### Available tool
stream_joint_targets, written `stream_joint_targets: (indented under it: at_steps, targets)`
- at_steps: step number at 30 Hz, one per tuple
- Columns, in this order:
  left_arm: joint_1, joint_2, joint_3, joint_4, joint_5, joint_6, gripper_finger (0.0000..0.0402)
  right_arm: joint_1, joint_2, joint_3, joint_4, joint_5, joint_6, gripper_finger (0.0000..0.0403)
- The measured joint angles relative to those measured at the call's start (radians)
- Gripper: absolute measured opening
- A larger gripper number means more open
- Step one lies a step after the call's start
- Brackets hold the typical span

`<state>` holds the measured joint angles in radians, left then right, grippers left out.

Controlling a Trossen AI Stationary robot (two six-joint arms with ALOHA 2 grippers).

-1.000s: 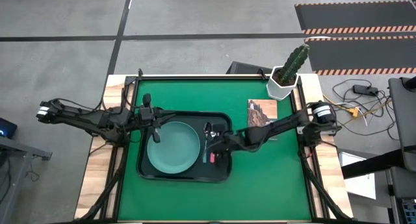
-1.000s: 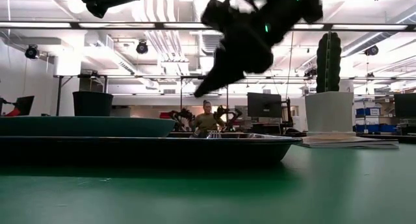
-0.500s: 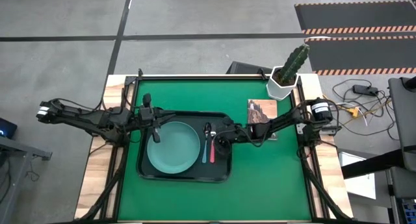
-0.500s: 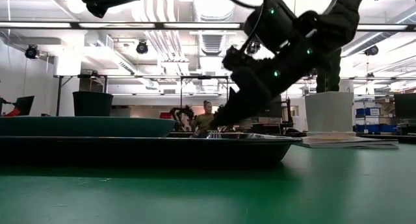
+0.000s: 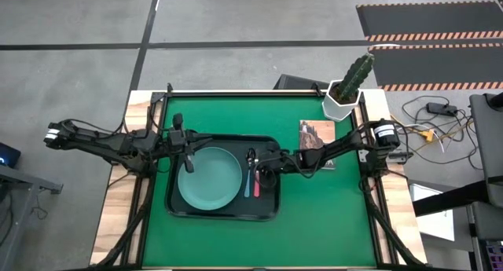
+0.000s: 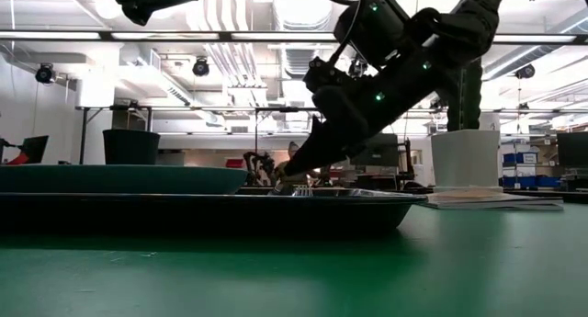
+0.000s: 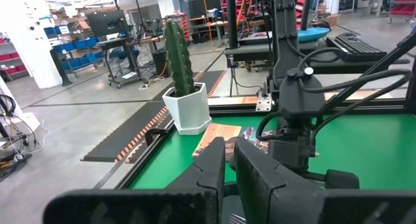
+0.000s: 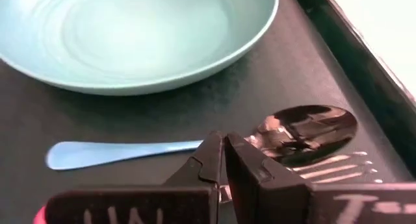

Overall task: Pick and place plate/cup/fork/spoon on tray
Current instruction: Adjust the pink fork on the black serving tray

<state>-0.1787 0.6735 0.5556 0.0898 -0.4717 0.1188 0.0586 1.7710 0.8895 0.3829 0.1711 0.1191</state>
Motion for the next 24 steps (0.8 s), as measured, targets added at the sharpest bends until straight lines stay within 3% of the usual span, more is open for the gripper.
stream_joint_targets:
  at_steps: [24]
  targets:
    - [0.000,0.000,0.000,0.000,0.000,0.000,0.0017,0.000,0.000,-0.016,-0.022,0.024,0.004,0.0009]
